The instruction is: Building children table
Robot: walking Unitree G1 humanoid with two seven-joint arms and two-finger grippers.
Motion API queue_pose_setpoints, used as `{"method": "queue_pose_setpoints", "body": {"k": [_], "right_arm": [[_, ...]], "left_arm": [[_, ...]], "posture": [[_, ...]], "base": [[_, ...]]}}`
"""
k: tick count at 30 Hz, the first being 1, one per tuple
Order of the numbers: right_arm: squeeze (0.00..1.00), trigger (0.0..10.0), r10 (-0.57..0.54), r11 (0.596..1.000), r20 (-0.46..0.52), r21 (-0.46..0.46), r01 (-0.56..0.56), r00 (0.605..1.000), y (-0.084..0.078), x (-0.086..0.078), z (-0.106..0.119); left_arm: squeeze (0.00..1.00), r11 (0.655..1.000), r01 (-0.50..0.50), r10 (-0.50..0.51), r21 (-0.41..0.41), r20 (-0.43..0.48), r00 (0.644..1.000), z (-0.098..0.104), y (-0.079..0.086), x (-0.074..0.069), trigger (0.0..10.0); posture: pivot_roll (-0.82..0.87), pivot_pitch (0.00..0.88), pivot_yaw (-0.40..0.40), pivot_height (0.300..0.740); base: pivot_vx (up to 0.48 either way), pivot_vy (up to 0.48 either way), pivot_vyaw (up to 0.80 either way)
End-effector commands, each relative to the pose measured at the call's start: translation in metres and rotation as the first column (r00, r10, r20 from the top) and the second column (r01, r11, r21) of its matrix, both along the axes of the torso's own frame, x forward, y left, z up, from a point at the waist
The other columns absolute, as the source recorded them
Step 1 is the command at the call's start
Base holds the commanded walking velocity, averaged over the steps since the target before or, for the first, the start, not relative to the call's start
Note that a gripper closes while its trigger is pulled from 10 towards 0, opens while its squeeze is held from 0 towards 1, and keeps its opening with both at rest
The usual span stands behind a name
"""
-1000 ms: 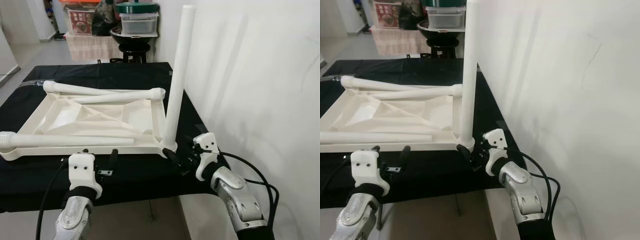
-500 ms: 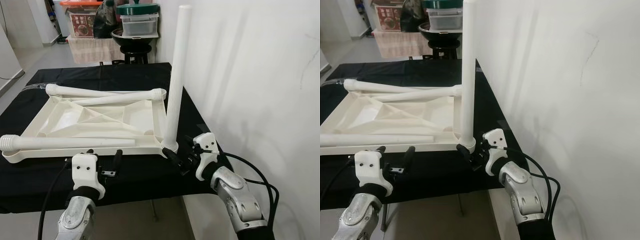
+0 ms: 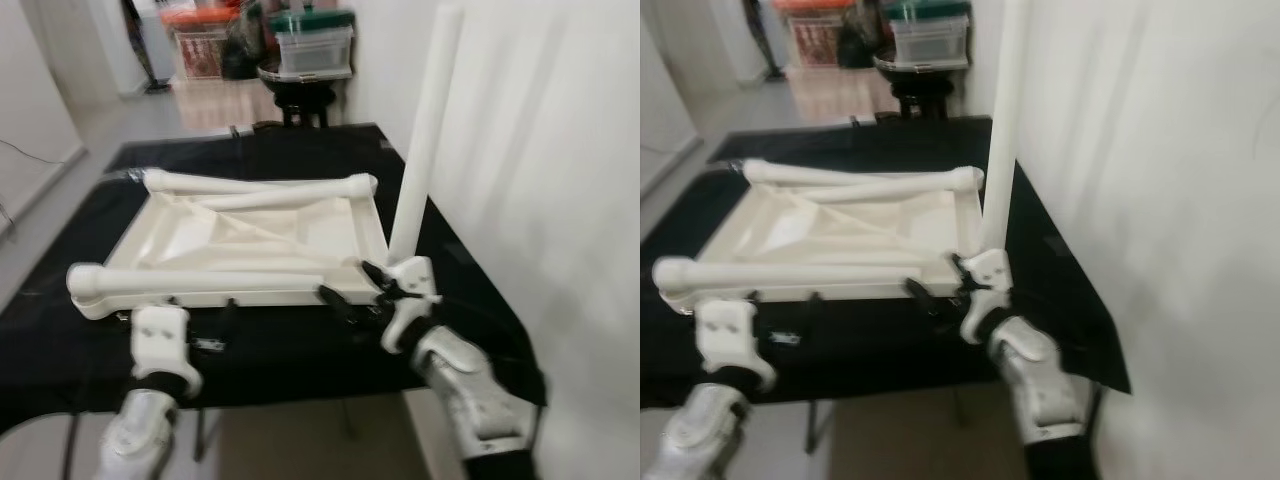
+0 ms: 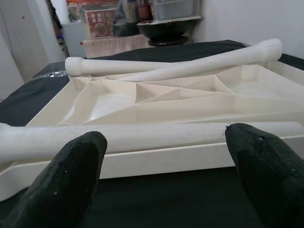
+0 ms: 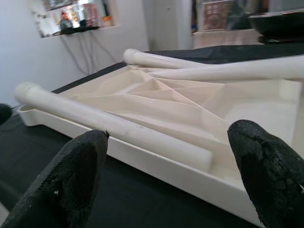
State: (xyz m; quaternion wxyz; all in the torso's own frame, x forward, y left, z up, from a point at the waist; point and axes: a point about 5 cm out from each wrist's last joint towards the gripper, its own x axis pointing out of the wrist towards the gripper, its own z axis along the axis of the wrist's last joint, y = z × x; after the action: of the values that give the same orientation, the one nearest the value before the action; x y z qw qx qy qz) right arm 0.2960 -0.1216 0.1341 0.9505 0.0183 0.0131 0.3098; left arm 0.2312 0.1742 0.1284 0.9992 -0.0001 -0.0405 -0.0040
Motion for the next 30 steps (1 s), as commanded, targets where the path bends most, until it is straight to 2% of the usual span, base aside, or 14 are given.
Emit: {"method": "queue_pose_setpoints", "body": {"k": [1, 18, 30], "right_arm": [[0.0, 10.0, -0.006, 1.0, -0.018, 0.019, 0.007, 1.0, -0.0021, -0.0017, -0.0014], [0.0, 10.0, -0.001, 0.999, -0.028, 0.039, 0.002, 1.0, -0.0001, -0.0037, 0.0005], [0.0, 10.0, 0.003, 0.998, -0.036, 0.057, -0.001, 0.999, 0.0016, -0.0038, 0.0014]], "left_arm": [[0.0, 1.0, 0.017, -0.017, 0.015, -0.033, 0.999, -0.0047, -0.002, 0.0006, 10.0], [0.0, 0.999, 0.035, -0.034, 0.016, -0.049, 0.998, -0.0044, -0.0016, 0.0005, 10.0], [0.0, 0.998, 0.045, -0.044, 0.033, -0.046, 0.998, -0.0021, 0.0001, 0.0007, 10.0]], "posture": [[-0.06, 0.0, 0.029, 0.74], [-0.06, 0.0, 0.036, 0.74], [-0.06, 0.002, 0.043, 0.74]], "base": [[0.0, 0.48, 0.0], [0.0, 0.48, 0.0], [0.0, 0.0, 0.0]]}}
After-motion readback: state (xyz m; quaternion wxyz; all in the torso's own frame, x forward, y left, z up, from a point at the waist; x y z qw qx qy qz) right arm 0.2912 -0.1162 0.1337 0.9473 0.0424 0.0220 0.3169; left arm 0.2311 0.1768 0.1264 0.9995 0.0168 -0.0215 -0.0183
